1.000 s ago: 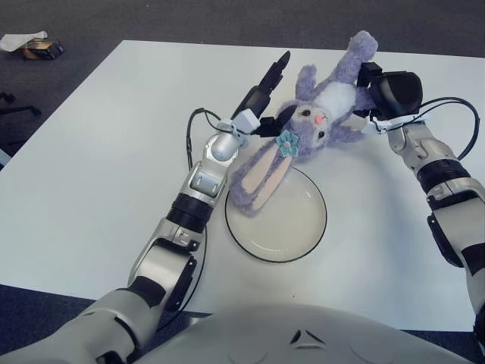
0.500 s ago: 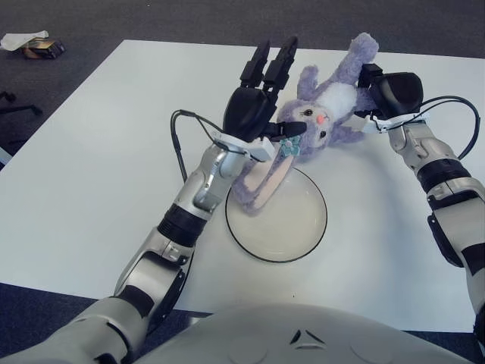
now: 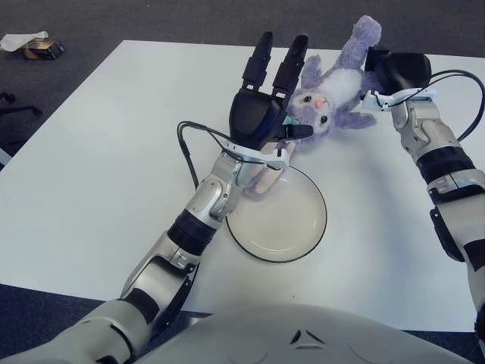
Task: Put the doll into the plate.
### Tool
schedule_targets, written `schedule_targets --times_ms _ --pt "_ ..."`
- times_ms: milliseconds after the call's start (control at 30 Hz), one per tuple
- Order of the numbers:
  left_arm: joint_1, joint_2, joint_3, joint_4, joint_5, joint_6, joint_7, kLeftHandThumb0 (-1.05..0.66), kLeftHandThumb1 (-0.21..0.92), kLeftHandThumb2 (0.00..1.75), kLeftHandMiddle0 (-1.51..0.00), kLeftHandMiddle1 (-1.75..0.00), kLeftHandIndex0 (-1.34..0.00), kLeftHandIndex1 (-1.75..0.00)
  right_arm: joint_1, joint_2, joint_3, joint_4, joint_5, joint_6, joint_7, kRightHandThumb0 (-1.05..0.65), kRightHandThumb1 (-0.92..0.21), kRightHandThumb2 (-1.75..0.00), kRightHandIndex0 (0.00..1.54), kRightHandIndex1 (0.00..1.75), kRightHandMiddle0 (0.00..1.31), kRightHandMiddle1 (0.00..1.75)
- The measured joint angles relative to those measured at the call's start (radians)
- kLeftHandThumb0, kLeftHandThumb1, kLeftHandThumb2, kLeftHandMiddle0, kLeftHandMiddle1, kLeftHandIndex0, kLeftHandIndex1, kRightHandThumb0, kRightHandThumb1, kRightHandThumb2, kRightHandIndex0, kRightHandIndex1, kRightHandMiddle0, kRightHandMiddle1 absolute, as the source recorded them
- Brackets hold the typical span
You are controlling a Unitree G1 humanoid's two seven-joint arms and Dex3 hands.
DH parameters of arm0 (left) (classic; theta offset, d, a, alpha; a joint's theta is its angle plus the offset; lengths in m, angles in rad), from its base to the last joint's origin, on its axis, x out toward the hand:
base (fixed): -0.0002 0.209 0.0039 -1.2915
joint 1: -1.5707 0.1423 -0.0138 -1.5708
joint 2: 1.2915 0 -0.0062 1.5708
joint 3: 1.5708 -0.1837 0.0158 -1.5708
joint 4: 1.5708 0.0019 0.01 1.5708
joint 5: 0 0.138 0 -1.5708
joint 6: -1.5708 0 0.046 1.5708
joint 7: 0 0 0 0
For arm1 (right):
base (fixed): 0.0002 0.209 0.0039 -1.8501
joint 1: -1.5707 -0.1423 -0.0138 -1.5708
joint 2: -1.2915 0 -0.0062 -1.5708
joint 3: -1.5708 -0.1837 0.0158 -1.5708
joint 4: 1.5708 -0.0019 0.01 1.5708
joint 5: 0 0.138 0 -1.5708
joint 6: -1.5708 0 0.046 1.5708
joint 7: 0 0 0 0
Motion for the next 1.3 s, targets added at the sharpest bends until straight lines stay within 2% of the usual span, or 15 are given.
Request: schedule_targets --times_ms 233,433,600,633,667,733,833,933,1300 --pt "-0.013 -0.018 -0.039 -0.013 0.061 0.075 -0.072 -1.05 0.92 0.53 -0.05 -0.02 0.00 -0.28 0.023 0.000 -0.019 -0.066 -0.001 0.053 0.051 -0.47 -0.34 -1.28 1.25 1.75 0.60 1.75" --pt "-0.029 -0.037 -0.073 -0.069 0.098 0.139 -0.227 -1.05 0.92 0.60 -0.10 -0.05 0.00 -0.35 0.024 0.000 -0.012 -0.040 -0.021 0.059 0.052 -0.48 -0.34 -1.29 1.27 1.75 0.60 1.75" --pt "-0.045 -0.050 -0.083 -0.082 0.107 0.170 -0.281 -1.05 0.92 0.58 -0.16 -0.09 0.00 -0.43 0.024 0.000 -0.011 -0.018 -0.029 0.058 0.051 -0.47 -0.34 -1.29 1.27 1.75 0.60 1.75" --pt "-0.050 -0.054 -0.084 -0.079 0.107 0.176 -0.289 -1.05 0.92 0.57 -0.13 -0.25 0.00 -0.51 0.024 0.000 -0.011 -0.014 -0.029 0.057 0.051 -0.48 -0.34 -1.29 1.27 1.75 0.60 1.75" --pt "-0.056 -0.058 -0.084 -0.073 0.105 0.183 -0.301 -1.05 0.92 0.55 -0.08 -0.55 0.00 -0.71 0.024 0.000 -0.011 -0.009 -0.029 0.053 0.050 -0.48 -0.32 -1.31 1.28 1.75 0.61 1.75" --pt "-0.077 -0.066 -0.083 -0.056 0.099 0.196 -0.340 -1.05 0.92 0.51 -0.03 -0.90 0.00 -0.96 0.024 0.000 -0.011 0.000 -0.029 0.046 0.045 -0.49 -0.29 -1.34 1.29 1.75 0.63 1.75" --pt "-0.109 -0.071 -0.078 -0.027 0.081 0.213 -0.396 -1.05 0.92 0.48 -0.01 -1.08 0.00 -1.11 0.023 0.000 -0.011 0.009 -0.030 0.040 0.038 -0.50 -0.28 -1.36 1.30 1.75 0.65 1.75" --pt "-0.129 -0.072 -0.075 -0.012 0.068 0.231 -0.440 -1.05 0.92 0.48 0.00 -1.11 0.00 -1.15 0.021 0.000 -0.009 0.017 -0.036 0.039 0.036 -0.50 -0.27 -1.37 1.31 1.75 0.65 1.75" --pt "-0.231 -0.075 -0.074 0.156 0.050 0.311 -0.544 -1.05 0.92 0.57 0.00 -0.90 0.00 -1.02 0.006 0.000 -0.007 0.047 -0.048 0.047 -0.003 -0.51 -0.26 -1.39 1.34 1.75 0.67 1.75"
